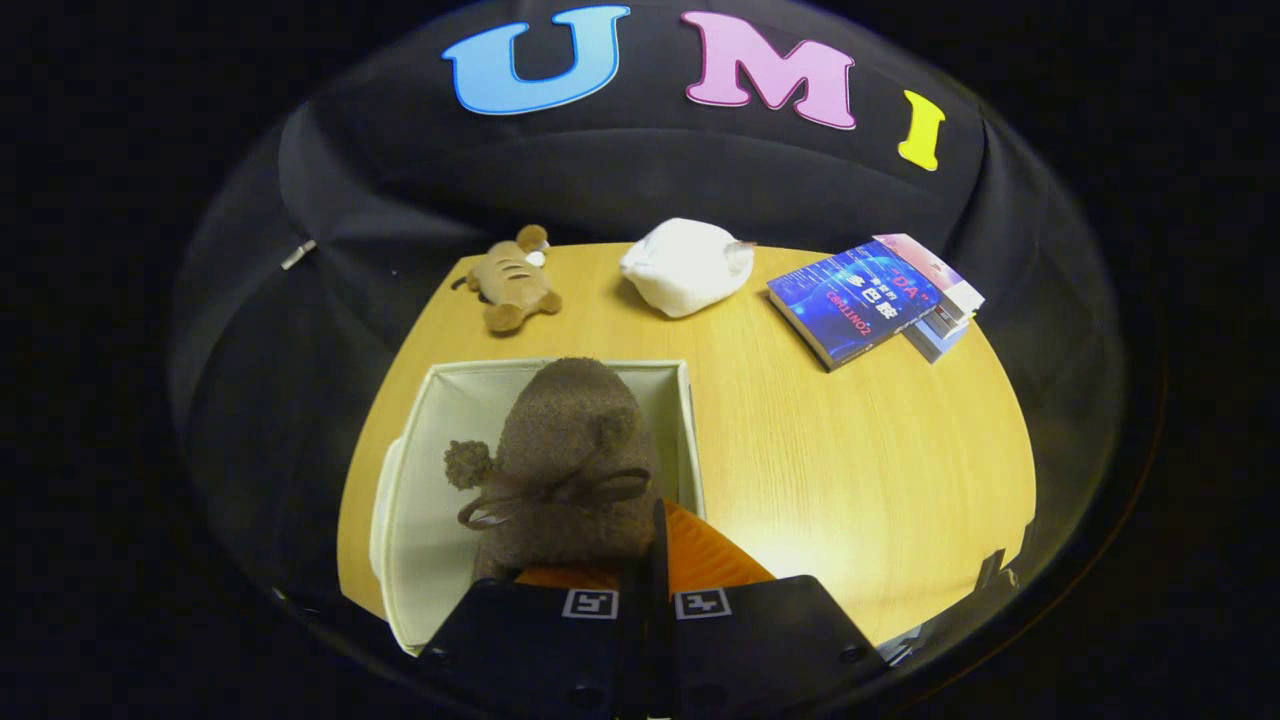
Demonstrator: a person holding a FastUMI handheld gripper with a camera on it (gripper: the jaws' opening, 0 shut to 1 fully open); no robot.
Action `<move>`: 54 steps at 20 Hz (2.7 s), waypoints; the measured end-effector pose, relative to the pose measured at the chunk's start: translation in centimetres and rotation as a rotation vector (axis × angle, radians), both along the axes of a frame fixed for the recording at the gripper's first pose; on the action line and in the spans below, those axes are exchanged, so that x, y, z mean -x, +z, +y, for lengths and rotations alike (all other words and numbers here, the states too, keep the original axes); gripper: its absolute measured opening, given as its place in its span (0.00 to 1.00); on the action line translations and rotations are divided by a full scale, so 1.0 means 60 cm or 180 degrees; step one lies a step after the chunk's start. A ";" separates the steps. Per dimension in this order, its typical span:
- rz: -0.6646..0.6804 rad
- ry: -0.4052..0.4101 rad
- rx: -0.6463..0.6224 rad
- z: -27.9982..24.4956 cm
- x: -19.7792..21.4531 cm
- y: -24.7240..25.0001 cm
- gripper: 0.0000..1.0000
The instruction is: Open the storage box then place both shoes into the box .Put the left shoe in first, then the right shoe, with the right side of both shoes facing outward in a uniform manner.
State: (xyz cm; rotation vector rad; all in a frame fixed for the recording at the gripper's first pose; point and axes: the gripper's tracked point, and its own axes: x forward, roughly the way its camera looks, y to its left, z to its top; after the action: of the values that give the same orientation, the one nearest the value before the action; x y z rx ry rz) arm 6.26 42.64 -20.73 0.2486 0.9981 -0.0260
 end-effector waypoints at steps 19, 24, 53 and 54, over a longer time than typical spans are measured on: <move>0.0059 0.0590 -0.0279 0.085 0.047 0.002 0.95; -0.0239 0.0660 -0.0297 0.054 0.050 0.043 0.97; -0.2134 -0.0096 0.0303 -0.675 0.112 0.229 0.99; -0.2137 -0.0106 0.0251 -0.680 0.114 0.235 0.99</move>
State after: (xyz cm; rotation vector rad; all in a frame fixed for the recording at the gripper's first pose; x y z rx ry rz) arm -0.60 1.85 -6.62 0.1817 0.3242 -0.0105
